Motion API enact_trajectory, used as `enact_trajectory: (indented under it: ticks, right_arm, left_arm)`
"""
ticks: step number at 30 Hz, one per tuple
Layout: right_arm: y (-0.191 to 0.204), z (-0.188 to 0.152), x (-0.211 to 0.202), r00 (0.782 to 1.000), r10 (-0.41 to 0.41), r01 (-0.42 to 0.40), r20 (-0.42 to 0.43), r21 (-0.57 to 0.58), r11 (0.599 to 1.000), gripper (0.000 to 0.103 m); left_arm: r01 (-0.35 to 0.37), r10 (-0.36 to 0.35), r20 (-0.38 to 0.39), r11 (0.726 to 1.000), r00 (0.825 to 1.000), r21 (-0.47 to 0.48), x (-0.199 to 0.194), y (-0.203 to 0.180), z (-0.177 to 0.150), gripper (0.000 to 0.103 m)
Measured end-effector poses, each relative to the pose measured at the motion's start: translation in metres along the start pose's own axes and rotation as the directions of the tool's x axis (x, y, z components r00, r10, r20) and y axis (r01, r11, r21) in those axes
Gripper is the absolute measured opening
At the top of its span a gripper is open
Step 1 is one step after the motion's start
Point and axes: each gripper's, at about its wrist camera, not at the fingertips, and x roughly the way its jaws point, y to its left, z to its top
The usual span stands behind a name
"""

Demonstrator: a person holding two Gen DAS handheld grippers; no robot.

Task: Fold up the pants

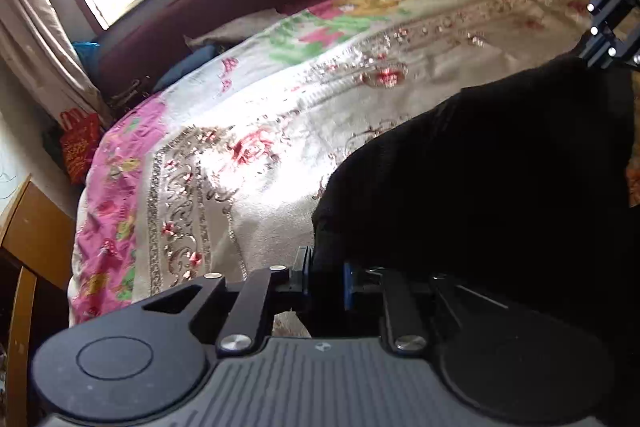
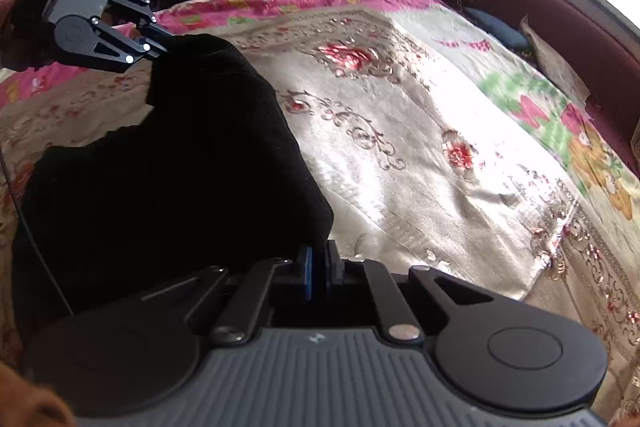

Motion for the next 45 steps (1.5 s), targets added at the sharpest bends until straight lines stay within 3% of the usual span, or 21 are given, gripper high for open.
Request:
enact_trajectory:
  ticks: [3,6,9,12,14,17,19,20,21,22,24,27,34,36,38,43,45]
  right_arm:
    - [0.063,-0.029,-0.043,1.000,-0.006,0.007,0.002,-0.125,0.992,0.006]
    - [0.120,-0.070,-0.037,0.992,0.084,-0.099,-0.098,-0.155,0.983,0.007]
    - [0.155,-0.104,-0.003,0.962,0.184,-0.204,-0.202,-0.085,0.975,0.003]
    - [0.177,-0.112,0.005,0.958,0.198,-0.218,-0.210,-0.079,0.973,0.003]
    - [0.181,-0.111,0.002,0.958,0.202,-0.223,-0.205,-0.088,0.971,0.003]
    - [0.189,-0.105,-0.012,0.981,0.125,-0.152,-0.147,-0.192,0.970,0.005]
    - [0.194,-0.098,-0.016,0.992,0.094,-0.113,-0.087,-0.260,0.959,0.015]
    - [0.197,-0.093,-0.013,0.992,0.094,-0.114,-0.081,-0.295,0.949,0.027]
    - [0.200,-0.090,-0.009,0.992,0.107,-0.125,-0.070,-0.331,0.935,0.040]
    - [0.204,-0.087,-0.005,0.991,0.122,-0.133,-0.055,-0.353,0.926,0.043]
    - [0.212,-0.082,0.006,0.990,0.132,-0.141,-0.050,-0.400,0.906,0.043]
    - [0.223,-0.084,0.024,0.990,0.138,-0.141,-0.039,-0.435,0.890,0.044]
    - [0.239,-0.088,0.057,0.989,0.140,-0.149,-0.053,-0.426,0.892,0.044]
    - [0.240,-0.086,0.062,0.989,0.139,-0.146,-0.049,-0.414,0.898,0.044]
    - [0.242,-0.084,0.062,0.988,0.152,-0.153,-0.035,-0.410,0.899,0.044]
    - [0.251,-0.083,0.064,0.983,0.183,-0.160,0.014,-0.420,0.893,0.045]
    - [0.256,-0.080,0.066,0.982,0.184,-0.148,0.046,-0.422,0.895,0.049]
  left_arm:
    - [-0.009,0.011,0.034,0.998,0.999,-0.066,-0.057,-0.018,-0.031,0.033]
    - [-0.030,0.024,-0.075,0.996,0.997,-0.085,-0.078,-0.052,-0.083,0.033]
    - [-0.043,0.023,-0.226,0.996,0.974,-0.083,-0.067,-0.089,-0.135,0.033]
    - [-0.069,0.047,-0.265,0.995,0.963,-0.076,-0.069,-0.118,-0.164,0.030]
    - [-0.080,0.047,-0.258,0.990,0.965,-0.120,-0.073,-0.120,-0.169,0.027]
    - [-0.117,0.075,-0.239,0.979,0.968,-0.165,-0.079,-0.114,-0.167,0.027]
    - [-0.135,0.096,-0.209,0.973,0.973,-0.185,-0.088,-0.109,-0.162,0.027]
    - [-0.134,0.097,-0.194,0.973,0.976,-0.187,-0.093,-0.109,-0.159,0.029]
    - [-0.120,0.086,-0.183,0.975,0.979,-0.186,-0.099,-0.110,-0.156,0.034]
    - [-0.100,0.068,-0.173,0.977,0.983,-0.187,-0.103,-0.111,-0.153,0.039]
    - [-0.057,0.030,-0.135,0.978,0.990,-0.202,-0.108,-0.112,-0.146,0.068]
    - [-0.018,-0.007,-0.124,0.979,0.992,-0.204,-0.099,-0.117,-0.144,0.083]
    - [-0.063,0.012,-0.167,0.951,0.986,-0.304,-0.064,-0.107,-0.157,0.081]
    - [-0.058,0.009,-0.185,0.963,0.983,-0.262,-0.058,-0.111,-0.157,0.071]
    - [-0.048,0.007,-0.195,0.978,0.981,-0.205,-0.061,-0.118,-0.156,0.068]
    - [-0.035,-0.020,-0.201,0.963,0.979,-0.268,-0.066,-0.108,-0.160,0.069]
    - [-0.052,0.010,-0.205,0.978,0.979,-0.201,-0.061,-0.115,-0.160,0.080]
